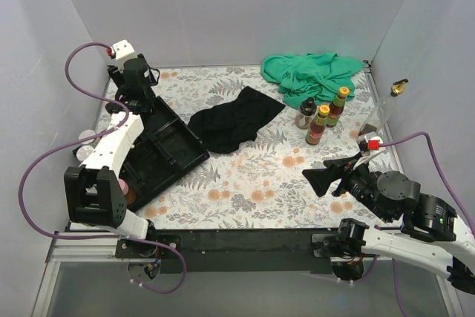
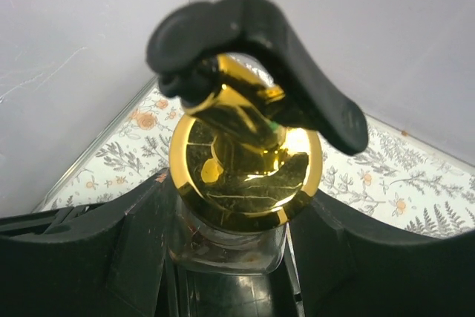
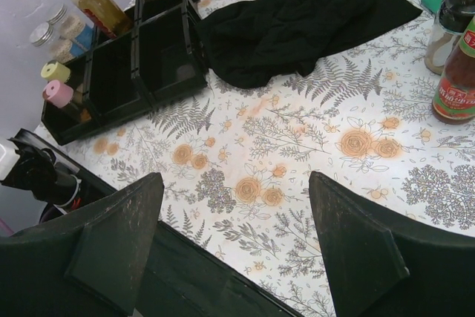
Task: Organize the condiment bottles
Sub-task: Place the bottle in the storage box.
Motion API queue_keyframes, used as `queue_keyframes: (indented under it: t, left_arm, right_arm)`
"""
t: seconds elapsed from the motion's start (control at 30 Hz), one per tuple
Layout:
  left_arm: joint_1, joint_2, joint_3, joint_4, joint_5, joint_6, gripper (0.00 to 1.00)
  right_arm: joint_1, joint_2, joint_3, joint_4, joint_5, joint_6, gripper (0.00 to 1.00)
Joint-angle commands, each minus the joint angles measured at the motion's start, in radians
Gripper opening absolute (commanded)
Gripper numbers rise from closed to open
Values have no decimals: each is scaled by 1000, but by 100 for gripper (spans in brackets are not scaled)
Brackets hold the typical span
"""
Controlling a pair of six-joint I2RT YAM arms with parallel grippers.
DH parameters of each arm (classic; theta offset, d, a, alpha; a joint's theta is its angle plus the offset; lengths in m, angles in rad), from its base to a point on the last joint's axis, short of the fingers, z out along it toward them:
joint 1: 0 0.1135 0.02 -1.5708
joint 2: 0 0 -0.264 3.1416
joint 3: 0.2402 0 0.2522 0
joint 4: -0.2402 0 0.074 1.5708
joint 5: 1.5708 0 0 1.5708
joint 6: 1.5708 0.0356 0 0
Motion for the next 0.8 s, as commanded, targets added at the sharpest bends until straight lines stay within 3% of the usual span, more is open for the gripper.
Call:
queue_keyframes:
  t: [0.0, 0.77]
  left_arm:
    - [14, -15, -4, 167, 26, -8, 0]
    - [20, 106, -73, 337, -21, 27, 0]
  right_arm:
    - [-2, 11, -8, 23, 34, -3, 88]
    - [-2, 15, -10, 23, 74, -28, 88]
